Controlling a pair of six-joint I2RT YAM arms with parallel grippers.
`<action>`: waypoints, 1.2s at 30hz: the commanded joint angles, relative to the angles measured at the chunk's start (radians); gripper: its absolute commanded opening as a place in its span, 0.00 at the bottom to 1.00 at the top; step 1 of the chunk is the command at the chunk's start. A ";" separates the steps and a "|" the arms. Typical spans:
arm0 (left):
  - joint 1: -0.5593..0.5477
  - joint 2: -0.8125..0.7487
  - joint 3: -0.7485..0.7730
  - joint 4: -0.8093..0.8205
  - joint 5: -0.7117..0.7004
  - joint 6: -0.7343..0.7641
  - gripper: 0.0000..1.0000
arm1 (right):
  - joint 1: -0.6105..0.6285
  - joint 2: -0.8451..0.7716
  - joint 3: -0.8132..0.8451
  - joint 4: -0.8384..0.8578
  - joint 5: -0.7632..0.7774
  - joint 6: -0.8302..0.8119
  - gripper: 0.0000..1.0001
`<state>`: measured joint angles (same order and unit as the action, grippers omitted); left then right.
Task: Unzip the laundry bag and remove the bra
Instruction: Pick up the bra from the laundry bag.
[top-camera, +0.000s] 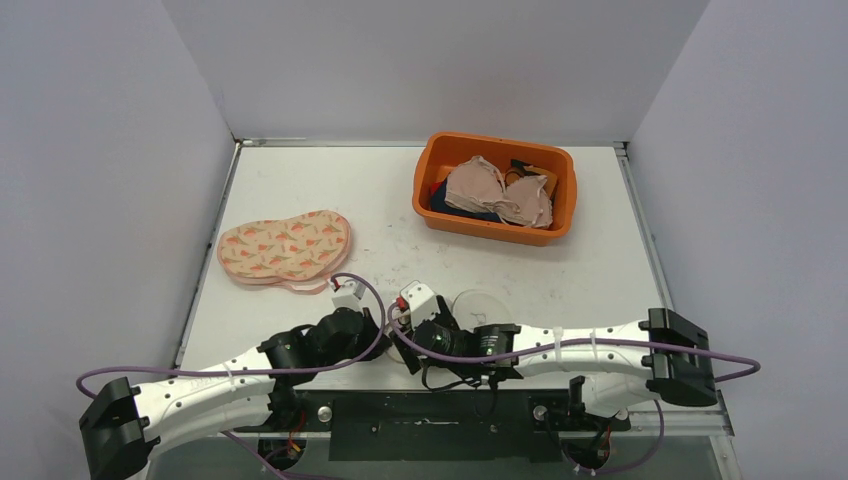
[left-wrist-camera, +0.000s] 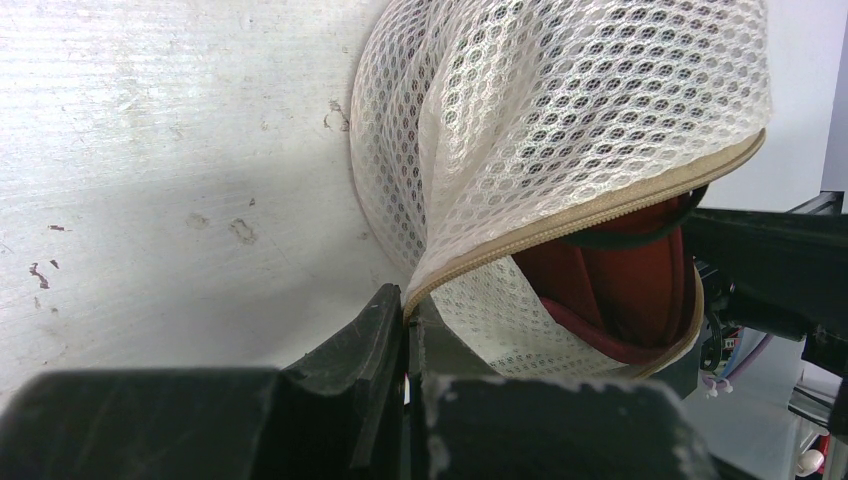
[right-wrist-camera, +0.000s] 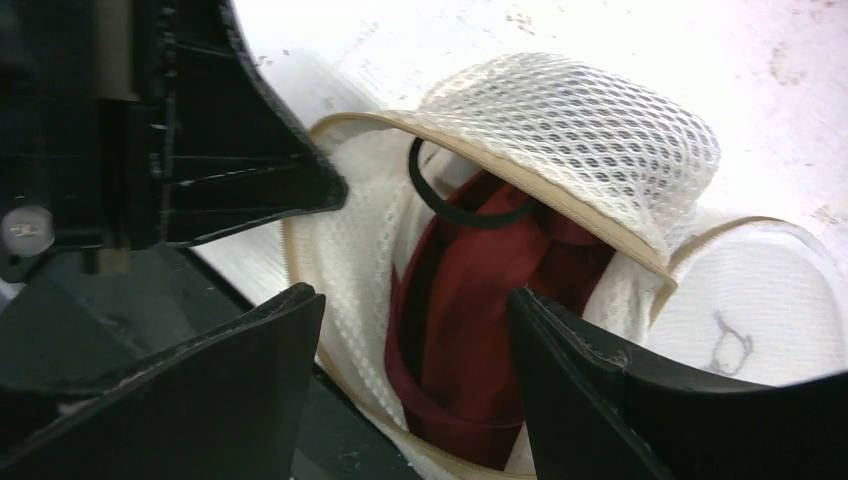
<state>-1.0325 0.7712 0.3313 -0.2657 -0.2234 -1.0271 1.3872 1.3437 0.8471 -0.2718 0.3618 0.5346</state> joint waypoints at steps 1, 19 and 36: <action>-0.001 -0.008 0.018 0.037 0.006 0.014 0.00 | 0.004 0.025 0.046 -0.023 0.128 0.014 0.66; 0.000 -0.024 0.006 0.038 0.007 0.010 0.00 | -0.005 0.134 0.087 0.002 0.139 0.011 0.38; 0.000 -0.048 0.003 0.021 0.002 0.007 0.00 | -0.015 0.117 0.065 -0.004 0.092 0.021 0.05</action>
<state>-1.0325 0.7376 0.3313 -0.2657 -0.2230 -1.0275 1.3808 1.5074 0.8978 -0.2863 0.4553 0.5461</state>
